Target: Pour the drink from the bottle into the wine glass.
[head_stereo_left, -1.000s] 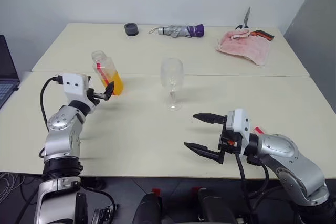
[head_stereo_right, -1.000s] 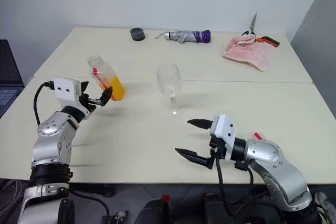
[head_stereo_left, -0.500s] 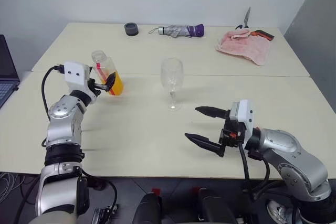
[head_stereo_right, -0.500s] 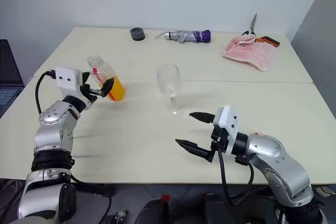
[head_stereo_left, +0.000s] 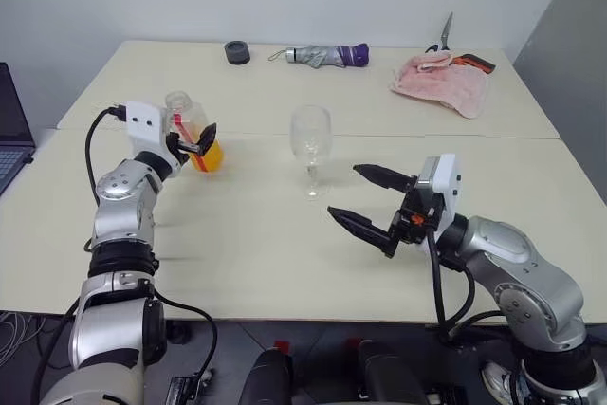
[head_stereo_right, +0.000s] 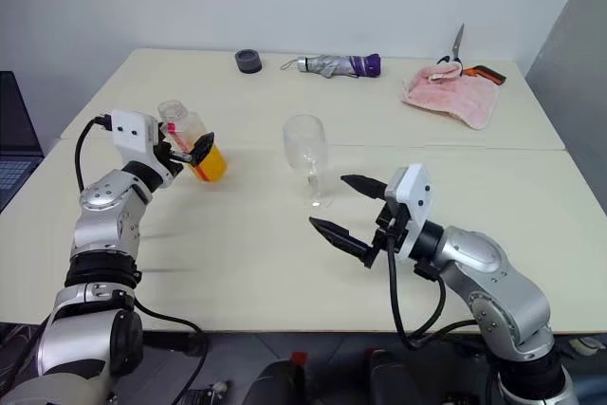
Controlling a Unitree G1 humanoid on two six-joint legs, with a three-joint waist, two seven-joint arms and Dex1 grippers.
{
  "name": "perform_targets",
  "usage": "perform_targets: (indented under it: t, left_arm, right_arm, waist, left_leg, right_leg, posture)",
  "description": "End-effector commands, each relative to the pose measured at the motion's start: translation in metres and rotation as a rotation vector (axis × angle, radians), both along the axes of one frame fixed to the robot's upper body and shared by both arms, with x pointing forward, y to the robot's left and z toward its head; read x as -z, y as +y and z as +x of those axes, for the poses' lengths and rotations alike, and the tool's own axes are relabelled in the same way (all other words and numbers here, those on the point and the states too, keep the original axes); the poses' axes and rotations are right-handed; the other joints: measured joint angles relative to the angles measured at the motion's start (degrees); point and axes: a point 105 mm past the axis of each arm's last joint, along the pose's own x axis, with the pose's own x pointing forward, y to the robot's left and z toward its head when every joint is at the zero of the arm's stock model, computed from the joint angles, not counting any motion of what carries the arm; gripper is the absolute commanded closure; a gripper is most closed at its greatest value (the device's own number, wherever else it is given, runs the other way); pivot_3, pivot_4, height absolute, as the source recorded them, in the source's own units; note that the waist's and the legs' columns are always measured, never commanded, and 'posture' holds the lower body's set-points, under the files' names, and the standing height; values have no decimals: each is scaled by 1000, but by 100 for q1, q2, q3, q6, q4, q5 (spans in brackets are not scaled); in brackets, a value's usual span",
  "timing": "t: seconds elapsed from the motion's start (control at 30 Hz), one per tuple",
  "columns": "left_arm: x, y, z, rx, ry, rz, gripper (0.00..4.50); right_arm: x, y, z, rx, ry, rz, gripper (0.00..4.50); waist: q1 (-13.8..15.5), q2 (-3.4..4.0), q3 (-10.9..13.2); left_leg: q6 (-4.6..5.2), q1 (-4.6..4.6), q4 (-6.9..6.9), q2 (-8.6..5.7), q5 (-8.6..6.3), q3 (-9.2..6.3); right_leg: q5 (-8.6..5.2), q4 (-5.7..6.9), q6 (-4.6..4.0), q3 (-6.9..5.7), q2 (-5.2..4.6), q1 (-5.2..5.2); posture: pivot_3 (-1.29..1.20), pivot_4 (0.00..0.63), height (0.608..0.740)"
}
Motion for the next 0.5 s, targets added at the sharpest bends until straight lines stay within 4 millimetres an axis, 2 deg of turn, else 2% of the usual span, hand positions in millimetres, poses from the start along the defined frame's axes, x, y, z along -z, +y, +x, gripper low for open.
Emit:
perform_targets:
  t: [0.03, 0.4, 0.5]
  left_arm:
    - [-20, -1, 3, 4, -59, 29, 0]
    - [-22, 0, 7, 6, -59, 20, 0]
    - [-23, 1, 7, 5, -62, 15, 604]
  right_arm:
    - [-16, 4, -8, -30, -59, 25, 16]
    - [-14, 7, -8, -41, -61, 11, 16]
    - [-14, 8, -8, -45, -60, 10, 0]
  waist:
    - [0, 0, 0]
    - [-1, 0, 0]
    - [-1, 0, 0]
  left_leg:
    - [0, 0, 0, 0, 0, 0]
    - [0, -1, 0, -1, 0, -1]
    - [0, -1, 1, -1, 0, -2]
  right_leg:
    - [0, 0, 0, 0, 0, 0]
    - [0, 0, 0, -2, 0, 0]
    - [0, 1, 0, -3, 0, 0]
  posture:
    - [0, 150, 740]
    - [0, 150, 740]
    - [0, 150, 740]
